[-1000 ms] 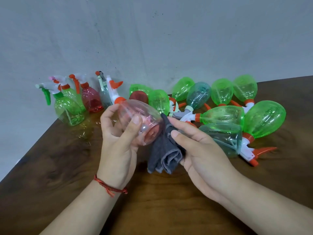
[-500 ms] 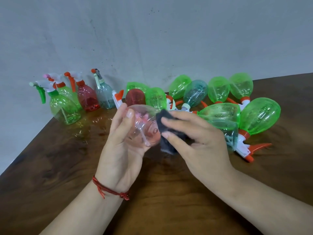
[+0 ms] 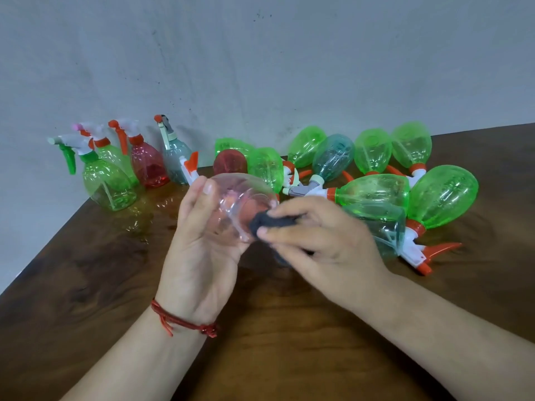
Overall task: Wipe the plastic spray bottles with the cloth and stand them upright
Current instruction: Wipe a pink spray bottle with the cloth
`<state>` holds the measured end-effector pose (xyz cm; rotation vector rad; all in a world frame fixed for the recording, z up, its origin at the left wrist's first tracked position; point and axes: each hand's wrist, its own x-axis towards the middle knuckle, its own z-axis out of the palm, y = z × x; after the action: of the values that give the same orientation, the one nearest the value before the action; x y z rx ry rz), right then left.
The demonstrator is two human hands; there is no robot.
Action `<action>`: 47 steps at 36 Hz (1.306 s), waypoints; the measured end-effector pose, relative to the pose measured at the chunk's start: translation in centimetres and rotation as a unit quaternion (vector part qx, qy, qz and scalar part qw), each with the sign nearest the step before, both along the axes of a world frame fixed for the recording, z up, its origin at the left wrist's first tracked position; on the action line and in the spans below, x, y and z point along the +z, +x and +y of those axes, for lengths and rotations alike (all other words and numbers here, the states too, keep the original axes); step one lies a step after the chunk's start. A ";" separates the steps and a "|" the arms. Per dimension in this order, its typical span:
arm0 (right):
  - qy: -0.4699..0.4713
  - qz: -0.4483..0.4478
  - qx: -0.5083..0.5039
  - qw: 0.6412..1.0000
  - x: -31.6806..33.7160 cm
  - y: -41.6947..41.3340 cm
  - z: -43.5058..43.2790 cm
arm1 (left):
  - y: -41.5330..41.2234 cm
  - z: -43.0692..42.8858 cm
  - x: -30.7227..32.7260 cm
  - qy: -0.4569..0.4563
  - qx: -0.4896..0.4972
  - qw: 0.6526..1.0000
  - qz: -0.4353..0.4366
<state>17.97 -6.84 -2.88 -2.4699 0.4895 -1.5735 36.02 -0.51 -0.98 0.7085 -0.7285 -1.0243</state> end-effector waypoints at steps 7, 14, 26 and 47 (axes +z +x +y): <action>-0.090 0.035 0.021 0.995 0.6 0.7 0.7 | -1.2 0.2 -0.4 0.025 0.012 1.000 0.014; 0.202 -0.063 0.032 0.977 1.2 -0.3 -0.6 | -1.5 0.7 -0.1 0.038 0.064 0.996 -0.054; 0.549 -0.135 0.168 0.808 0.7 0.0 -0.7 | -1.6 0.3 0.1 0.009 0.137 0.983 -0.126; 0.200 -0.177 -0.063 0.962 3.2 -2.5 -1.8 | -2.0 1.2 -0.8 0.017 0.119 0.877 -0.465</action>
<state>15.51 -8.65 0.36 -1.8454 0.8213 -1.7116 34.01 0.72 -1.82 1.3117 -1.4075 -0.4177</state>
